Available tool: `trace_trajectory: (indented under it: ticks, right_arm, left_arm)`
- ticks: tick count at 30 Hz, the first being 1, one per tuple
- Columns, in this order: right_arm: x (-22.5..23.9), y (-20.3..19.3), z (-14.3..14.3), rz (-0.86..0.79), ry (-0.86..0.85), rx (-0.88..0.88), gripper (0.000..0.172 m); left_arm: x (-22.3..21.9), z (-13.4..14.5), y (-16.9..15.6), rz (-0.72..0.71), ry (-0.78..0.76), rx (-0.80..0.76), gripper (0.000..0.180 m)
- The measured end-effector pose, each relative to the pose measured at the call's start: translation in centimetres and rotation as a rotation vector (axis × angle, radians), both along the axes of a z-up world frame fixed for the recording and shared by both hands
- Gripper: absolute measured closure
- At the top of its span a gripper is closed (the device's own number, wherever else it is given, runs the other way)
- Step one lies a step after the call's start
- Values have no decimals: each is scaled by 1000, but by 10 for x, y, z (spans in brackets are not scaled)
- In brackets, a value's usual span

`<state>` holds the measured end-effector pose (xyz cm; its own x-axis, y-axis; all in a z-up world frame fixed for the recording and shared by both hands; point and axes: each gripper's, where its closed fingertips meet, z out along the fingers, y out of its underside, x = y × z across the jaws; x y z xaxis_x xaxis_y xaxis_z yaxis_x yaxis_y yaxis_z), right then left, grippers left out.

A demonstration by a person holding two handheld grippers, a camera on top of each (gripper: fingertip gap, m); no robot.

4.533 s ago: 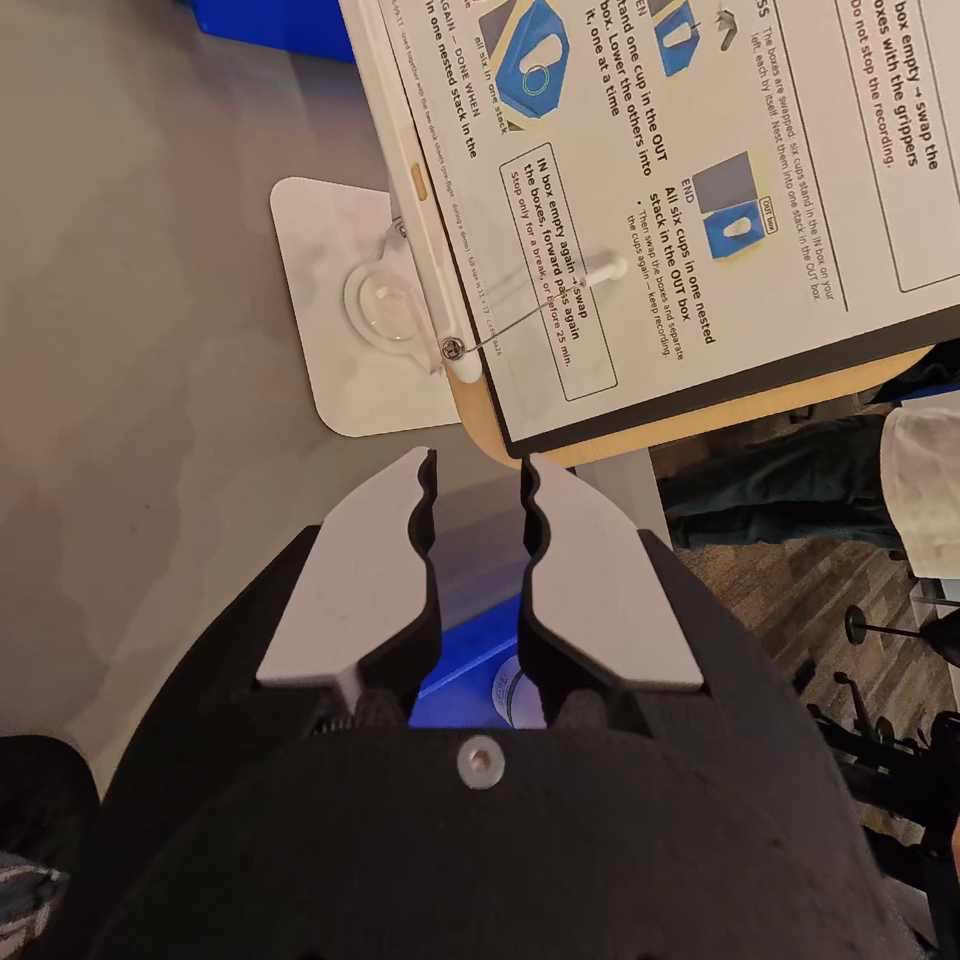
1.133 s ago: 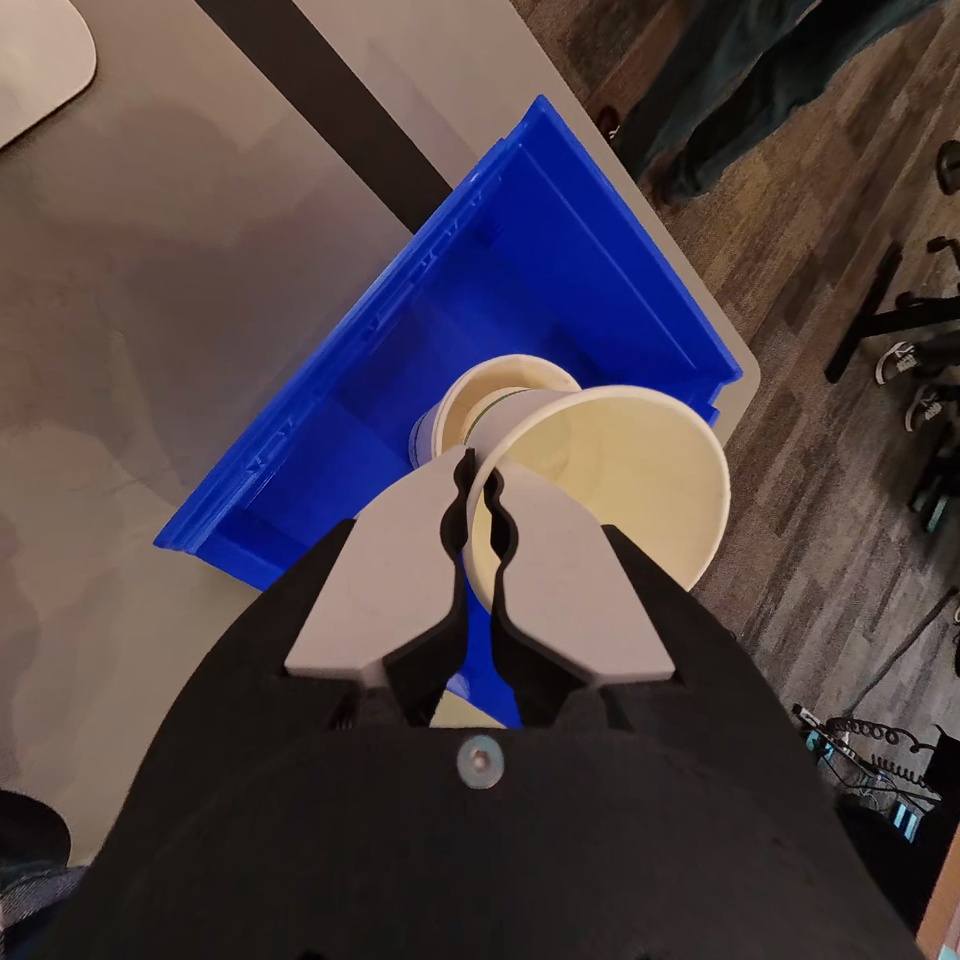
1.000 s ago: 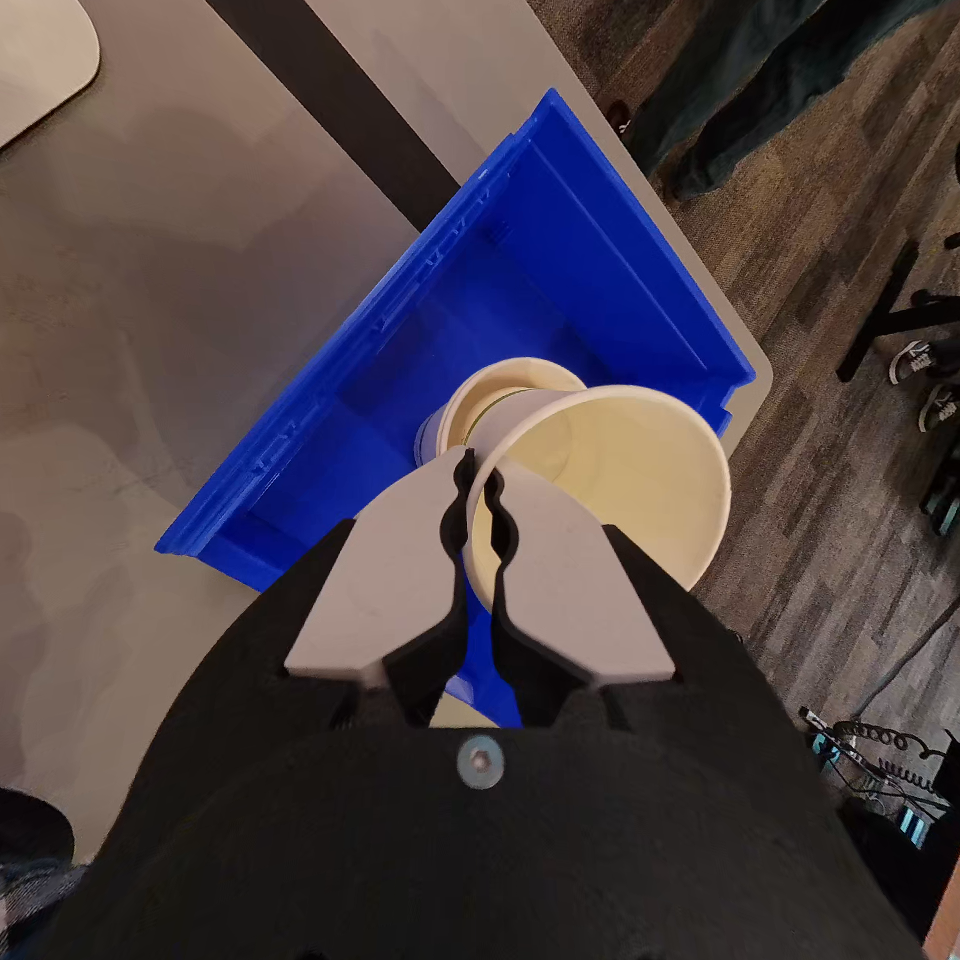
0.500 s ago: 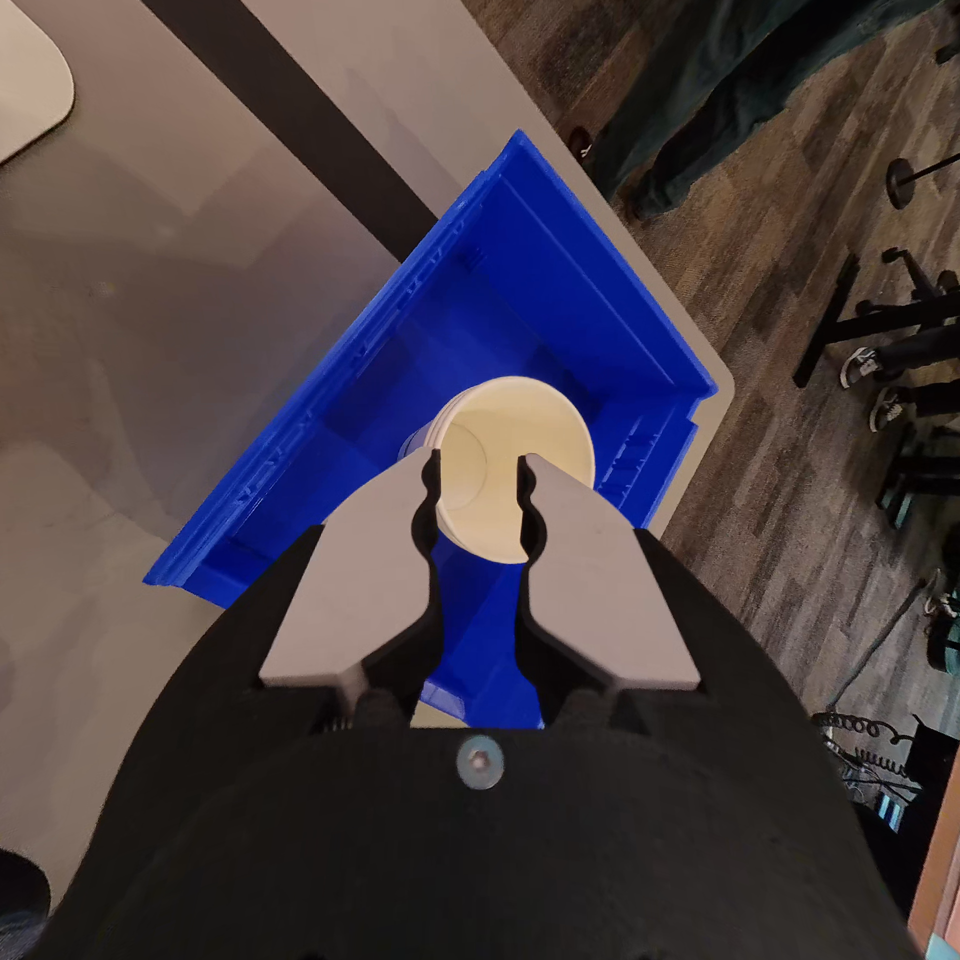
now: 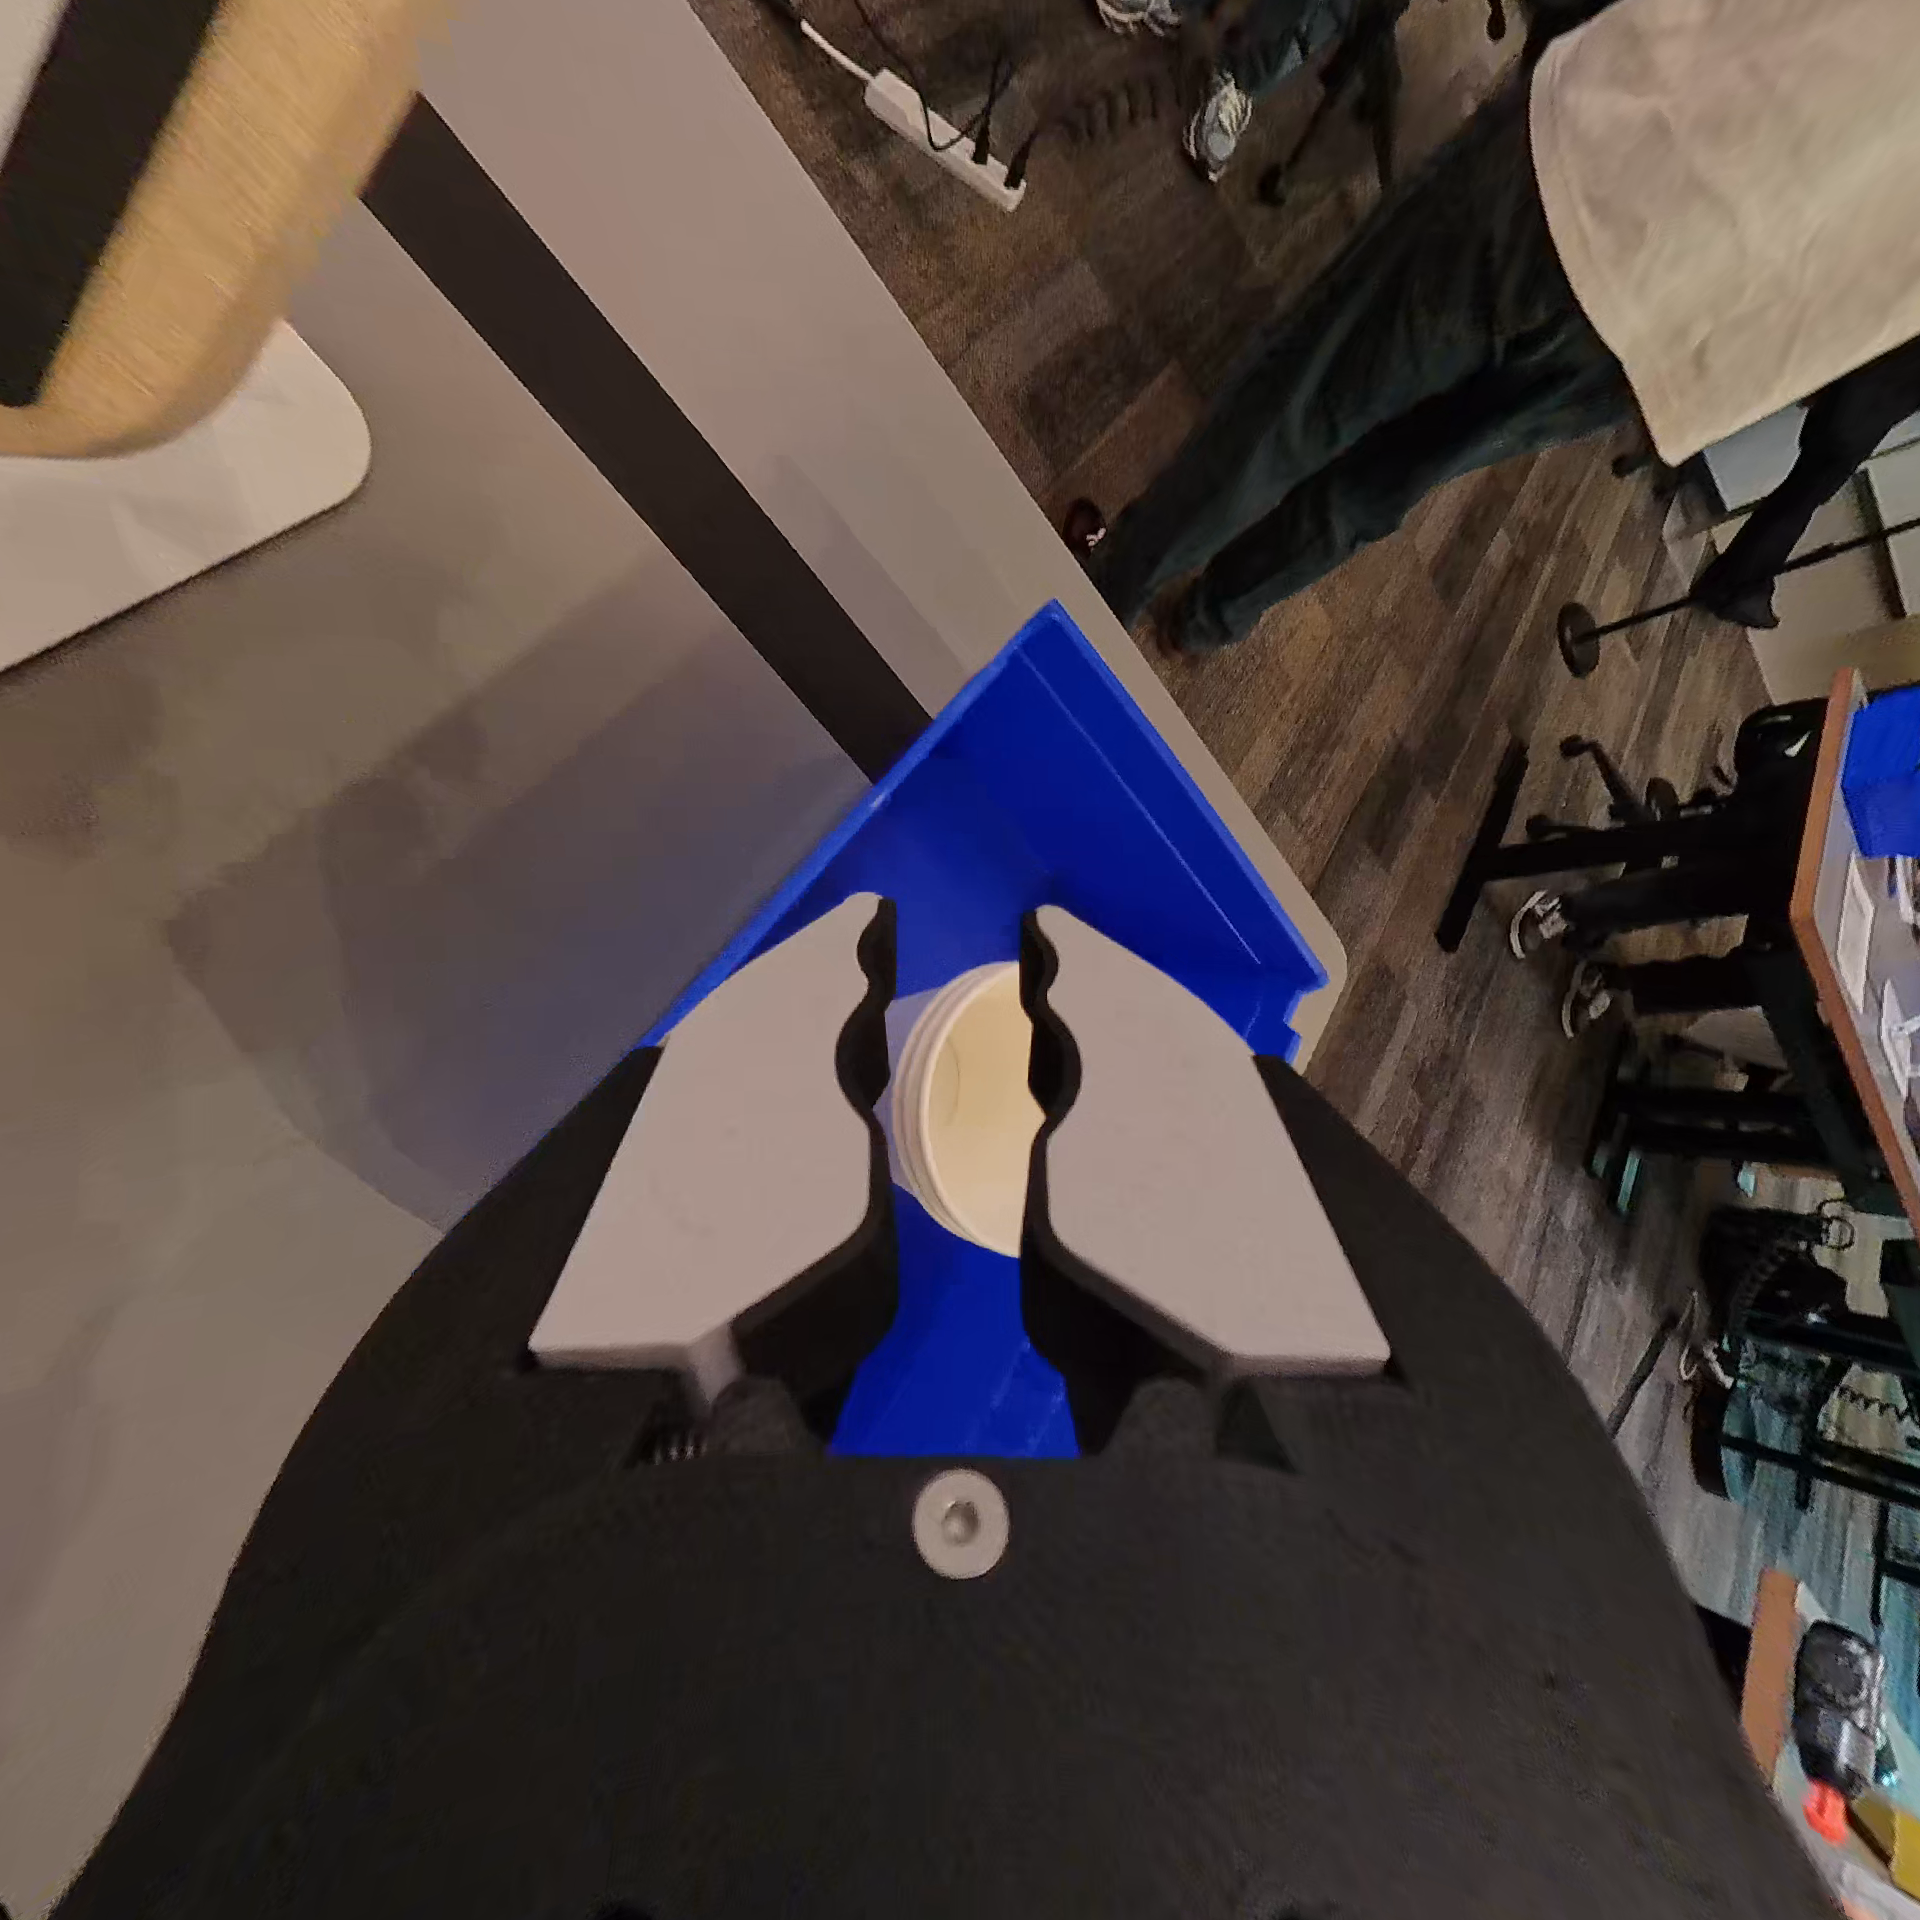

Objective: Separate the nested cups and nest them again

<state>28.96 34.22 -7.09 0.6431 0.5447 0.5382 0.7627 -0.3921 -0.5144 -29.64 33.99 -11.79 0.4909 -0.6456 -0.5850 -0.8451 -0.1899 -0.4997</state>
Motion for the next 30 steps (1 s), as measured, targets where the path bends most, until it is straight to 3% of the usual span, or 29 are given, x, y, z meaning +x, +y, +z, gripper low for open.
trace_trajectory:
  ticks: [7,11,15,23,30]
  right_arm:
    - [-24,-3,0,67,-14,0,149]
    - [-30,-4,1,83,-21,2,149]
    - [-34,-7,5,95,-17,12,150]
    - [-53,-25,33,176,41,84,150]
    - [-120,-65,68,450,202,155,149]
  left_arm:
    - [9,-56,6,-64,58,-158,144]
    - [9,-73,4,-80,90,-217,170]
    - [13,-76,-6,-122,93,-263,179]
    - [17,-41,-41,-179,89,-278,179]
    - [29,18,-91,-244,79,-193,179]
